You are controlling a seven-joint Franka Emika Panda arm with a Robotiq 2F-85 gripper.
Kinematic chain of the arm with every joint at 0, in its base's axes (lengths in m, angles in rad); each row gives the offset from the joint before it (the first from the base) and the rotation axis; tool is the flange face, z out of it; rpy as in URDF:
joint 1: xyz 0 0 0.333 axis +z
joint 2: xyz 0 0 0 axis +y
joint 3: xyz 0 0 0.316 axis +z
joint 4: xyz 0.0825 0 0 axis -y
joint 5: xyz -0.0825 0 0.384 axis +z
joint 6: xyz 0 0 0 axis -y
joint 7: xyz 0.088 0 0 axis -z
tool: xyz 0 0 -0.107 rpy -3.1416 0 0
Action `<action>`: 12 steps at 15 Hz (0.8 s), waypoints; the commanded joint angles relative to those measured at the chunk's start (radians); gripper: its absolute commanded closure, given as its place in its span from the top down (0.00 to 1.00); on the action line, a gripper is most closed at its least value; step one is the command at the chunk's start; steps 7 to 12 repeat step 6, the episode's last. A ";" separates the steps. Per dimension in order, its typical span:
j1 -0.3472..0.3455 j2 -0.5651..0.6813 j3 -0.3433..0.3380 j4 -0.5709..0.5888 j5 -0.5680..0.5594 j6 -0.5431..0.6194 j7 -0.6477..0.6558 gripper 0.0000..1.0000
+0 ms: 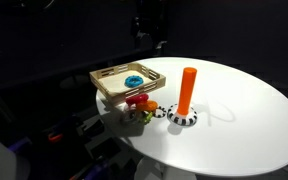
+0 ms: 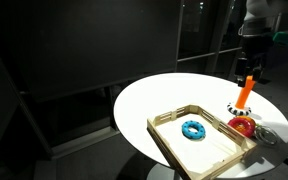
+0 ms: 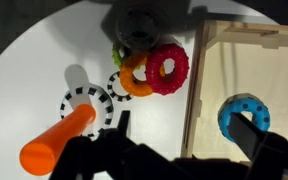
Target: Put the blue ring in the crate
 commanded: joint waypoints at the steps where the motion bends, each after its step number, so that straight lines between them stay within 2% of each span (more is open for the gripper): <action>1: -0.016 -0.073 -0.010 -0.052 0.034 0.002 -0.015 1.00; 2: -0.011 -0.030 -0.002 -0.019 0.011 -0.002 -0.001 1.00; 12: -0.014 -0.049 -0.004 -0.033 0.017 -0.002 -0.001 1.00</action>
